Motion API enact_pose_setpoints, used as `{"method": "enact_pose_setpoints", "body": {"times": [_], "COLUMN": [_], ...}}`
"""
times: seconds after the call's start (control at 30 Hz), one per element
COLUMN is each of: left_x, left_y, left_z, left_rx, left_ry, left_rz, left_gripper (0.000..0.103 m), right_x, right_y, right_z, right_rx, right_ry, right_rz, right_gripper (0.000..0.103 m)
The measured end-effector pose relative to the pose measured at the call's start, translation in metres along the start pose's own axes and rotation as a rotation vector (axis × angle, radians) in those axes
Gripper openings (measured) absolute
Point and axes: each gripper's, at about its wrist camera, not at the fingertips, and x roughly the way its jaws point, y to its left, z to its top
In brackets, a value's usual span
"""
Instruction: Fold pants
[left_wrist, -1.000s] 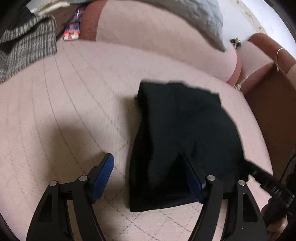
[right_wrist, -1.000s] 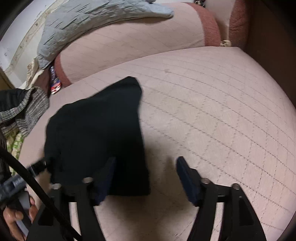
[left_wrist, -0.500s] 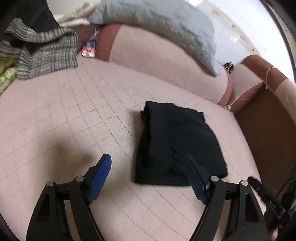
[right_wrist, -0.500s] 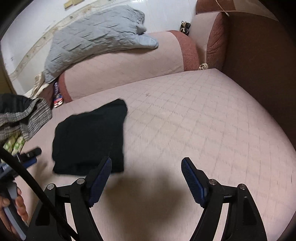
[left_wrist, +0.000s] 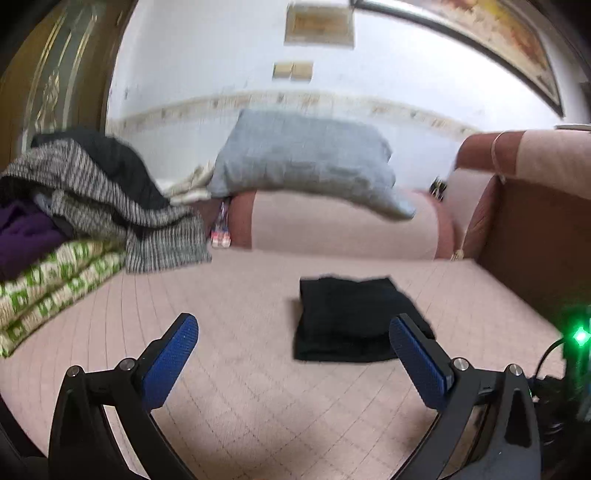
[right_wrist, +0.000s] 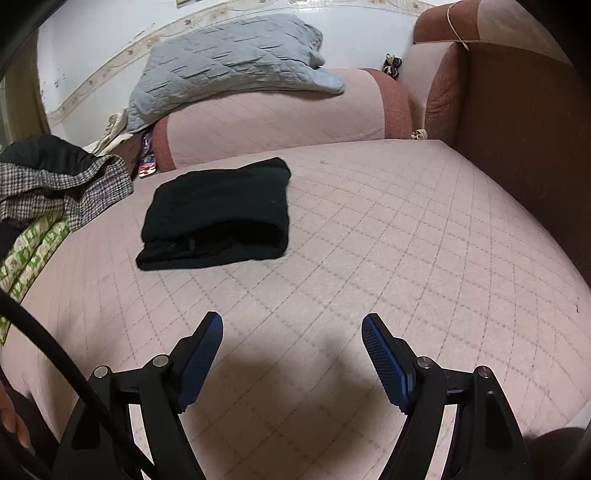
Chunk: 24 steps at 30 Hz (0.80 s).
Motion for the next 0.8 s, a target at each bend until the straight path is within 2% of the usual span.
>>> {"method": "enact_pose_setpoints", "body": {"times": [0.07, 0.13, 0.3, 0.37, 0.47, 0.53, 0.67, 0.8], "left_x": [-0.004, 0.000, 0.019, 0.026, 0.041, 0.049, 0.058, 0.063], "left_y": [-0.002, -0.003, -0.004, -0.005, -0.009, -0.009, -0.007, -0.005], "left_z": [0.000, -0.001, -0.007, -0.009, -0.015, -0.021, -0.033, -0.038], "left_rx": [0.001, -0.010, -0.011, -0.011, 0.015, 0.017, -0.021, -0.029], "left_ry": [-0.025, -0.015, 0.086, 0.144, 0.247, 0.294, 0.357, 0.380], "left_rz": [-0.040, -0.057, -0.104, -0.085, -0.012, -0.010, -0.009, -0.003], "left_gripper": [0.103, 0.103, 0.103, 0.103, 0.103, 0.103, 0.103, 0.103], "right_x": [0.001, 0.001, 0.003, 0.005, 0.008, 0.011, 0.013, 0.015], "right_y": [0.004, 0.009, 0.019, 0.022, 0.027, 0.029, 0.034, 0.037], "right_z": [-0.005, -0.009, -0.016, -0.017, -0.020, -0.021, -0.023, -0.024], "right_rx": [-0.007, -0.022, -0.056, -0.068, -0.084, -0.094, -0.112, -0.128], "right_ry": [0.012, 0.021, 0.023, 0.028, 0.034, 0.038, 0.044, 0.041], "right_rz": [0.009, 0.009, 0.008, 0.011, 0.013, 0.017, 0.028, 0.026], "right_gripper": [0.082, 0.082, 0.082, 0.082, 0.082, 0.082, 0.082, 0.082]}}
